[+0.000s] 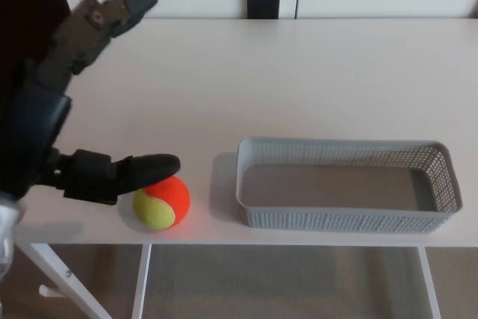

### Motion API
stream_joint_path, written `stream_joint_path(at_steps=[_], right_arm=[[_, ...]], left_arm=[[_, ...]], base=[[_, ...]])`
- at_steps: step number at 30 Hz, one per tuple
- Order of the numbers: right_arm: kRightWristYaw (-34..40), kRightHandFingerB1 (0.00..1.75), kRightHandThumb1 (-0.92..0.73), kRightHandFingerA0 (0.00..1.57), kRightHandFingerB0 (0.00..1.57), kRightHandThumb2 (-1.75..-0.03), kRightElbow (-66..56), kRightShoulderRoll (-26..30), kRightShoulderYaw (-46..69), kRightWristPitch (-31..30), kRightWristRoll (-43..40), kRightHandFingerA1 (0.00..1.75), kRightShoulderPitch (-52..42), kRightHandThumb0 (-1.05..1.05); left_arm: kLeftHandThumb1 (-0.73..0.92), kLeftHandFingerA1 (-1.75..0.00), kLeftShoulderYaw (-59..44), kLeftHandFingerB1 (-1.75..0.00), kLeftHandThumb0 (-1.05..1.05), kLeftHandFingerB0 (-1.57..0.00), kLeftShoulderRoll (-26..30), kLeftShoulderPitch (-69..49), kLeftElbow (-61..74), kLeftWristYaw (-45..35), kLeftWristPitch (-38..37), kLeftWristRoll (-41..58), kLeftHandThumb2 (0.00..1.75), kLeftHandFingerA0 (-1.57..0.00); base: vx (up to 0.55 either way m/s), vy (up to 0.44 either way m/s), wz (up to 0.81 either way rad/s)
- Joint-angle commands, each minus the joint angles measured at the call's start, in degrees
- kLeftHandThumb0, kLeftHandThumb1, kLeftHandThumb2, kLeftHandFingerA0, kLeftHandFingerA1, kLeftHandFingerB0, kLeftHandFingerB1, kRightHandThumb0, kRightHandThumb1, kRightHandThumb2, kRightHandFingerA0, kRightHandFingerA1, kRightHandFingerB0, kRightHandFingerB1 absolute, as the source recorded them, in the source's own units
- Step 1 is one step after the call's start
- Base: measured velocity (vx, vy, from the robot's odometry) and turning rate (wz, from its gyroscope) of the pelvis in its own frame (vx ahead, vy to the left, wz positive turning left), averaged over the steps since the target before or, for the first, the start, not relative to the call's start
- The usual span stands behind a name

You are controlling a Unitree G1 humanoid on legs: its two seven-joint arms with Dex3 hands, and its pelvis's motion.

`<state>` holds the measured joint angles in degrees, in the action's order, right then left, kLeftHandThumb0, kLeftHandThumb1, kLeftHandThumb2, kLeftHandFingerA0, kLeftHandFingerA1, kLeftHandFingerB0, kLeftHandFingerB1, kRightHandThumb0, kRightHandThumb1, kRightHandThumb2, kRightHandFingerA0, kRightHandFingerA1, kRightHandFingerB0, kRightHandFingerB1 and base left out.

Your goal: The robot walk towards a table in front and uses its left hand to pickup a tennis ball on the left side and put it in a container on the right hand side

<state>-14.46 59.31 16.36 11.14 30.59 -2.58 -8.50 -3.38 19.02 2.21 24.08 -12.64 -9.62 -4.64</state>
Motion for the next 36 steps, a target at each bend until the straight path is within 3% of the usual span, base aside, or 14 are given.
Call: stream_joint_path(at_steps=[1, 11, 14, 24, 25, 26, 27, 30, 31, 36], right_arm=[[0.14, 0.35, -0.56, 0.49, 0.38, -0.57, -0.36, 0.73, 0.45, -1.99, -0.69, 0.39, 0.41, -0.39], [0.78, 0.35, -0.55, 0.5, 0.39, -0.57, -1.1, 0.73, 0.29, -3.07, -0.24, 0.38, 0.6, -0.41], [1.32, 0.34, -0.56, 0.49, 0.38, -0.57, -1.48, 0.91, -0.15, -3.54, 0.42, 0.38, 0.81, -0.41], [0.77, 0.35, -0.55, 0.5, 0.39, -0.56, -1.56, 0.77, 0.06, -3.59, -0.17, 0.39, 1.41, -0.42], [0.66, 0.35, -0.55, 0.51, 0.38, -0.57, -1.37, 0.73, 0.1, -3.4, -0.23, 0.39, 1.49, -0.41], [0.61, 0.35, -0.55, 0.51, 0.38, -0.57, -1.29, 0.71, 0.11, -3.31, -0.26, 0.39, 1.53, -0.41], [0.85, 0.35, -0.55, 0.51, 0.39, -0.56, -1.19, 0.77, -0.03, -3.43, -0.01, 0.39, 1.63, -0.42], [1.28, 0.35, -0.55, 0.51, 0.38, -0.57, -1.54, 0.9, -0.29, -3.58, 0.42, 0.39, 1.59, -0.42], [1.28, 0.35, -0.55, 0.5, 0.39, -0.57, -1.4, 0.84, -0.23, -3.56, 0.31, 0.39, 1.79, -0.41], [1.16, 0.35, -0.55, 0.5, 0.39, -0.57, -1.95, 0.64, -0.09, -4.3, -0.08, 0.38, 1.97, -0.41]], left_arm=[[0.29, -0.48, 3.12, -0.47, -0.79, -0.02, 1.76, 1.62, -6.43, 0.63, 1.33, -7.57, 0.66, -0.01], [0.32, -0.42, 6.48, -0.4, -0.8, -0.04, 2.41, 1.26, -13.37, 1.67, 2.17, -12.67, 0.62, 0.0], [0.28, -0.39, 6.83, -0.35, -0.75, 0.0, 2.26, 1.59, -15.24, 2.35, 1.66, -13.46, 0.68, 0.0], [0.3, -0.46, 8.04, -0.34, -0.76, -0.01, 1.69, 1.84, -19.79, 3.61, 0.32, -15.08, 0.68, -0.02], [0.37, -0.54, 8.1, -0.39, -0.74, -0.03, 1.55, 1.77, -20.22, 3.88, -0.03, -15.09, 0.53, 0.0], [0.37, -0.54, 8.14, -0.39, -0.74, -0.03, 1.5, 1.76, -20.44, 4.02, -0.19, -15.09, 0.53, 0.0], [0.3, -0.5, 8.26, -0.37, -0.76, -0.04, 1.29, 1.68, -20.78, 4.6, -0.4, -15.44, 0.66, -0.02], [0.29, -0.56, 8.37, -0.43, -0.67, -0.05, 0.73, 1.67, -21.78, 5.2, -0.76, -15.07, 0.64, 0.0], [0.02, -0.55, 8.56, -0.52, -0.33, 0.0, 0.56, 1.76, -22.62, 5.76, -1.28, -15.26, 0.71, -0.01], [-0.01, -0.54, 9.75, -0.52, -0.29, 0.0, 0.74, 2.34, -24.09, 6.17, -0.59, -16.84, 0.68, -0.01]], base=[[0.0, 0.0, 0.0], [0.0, 0.0, 0.0], [0.0, 0.0, 0.0], [0.0, 0.0, 0.0], [0.0, 0.0, 0.0], [0.0, 0.0, 0.0], [0.0, 0.0, 0.0], [0.0, 0.0, 0.0], [0.0, 0.0, 0.0], [0.0, 0.0, 0.0]])
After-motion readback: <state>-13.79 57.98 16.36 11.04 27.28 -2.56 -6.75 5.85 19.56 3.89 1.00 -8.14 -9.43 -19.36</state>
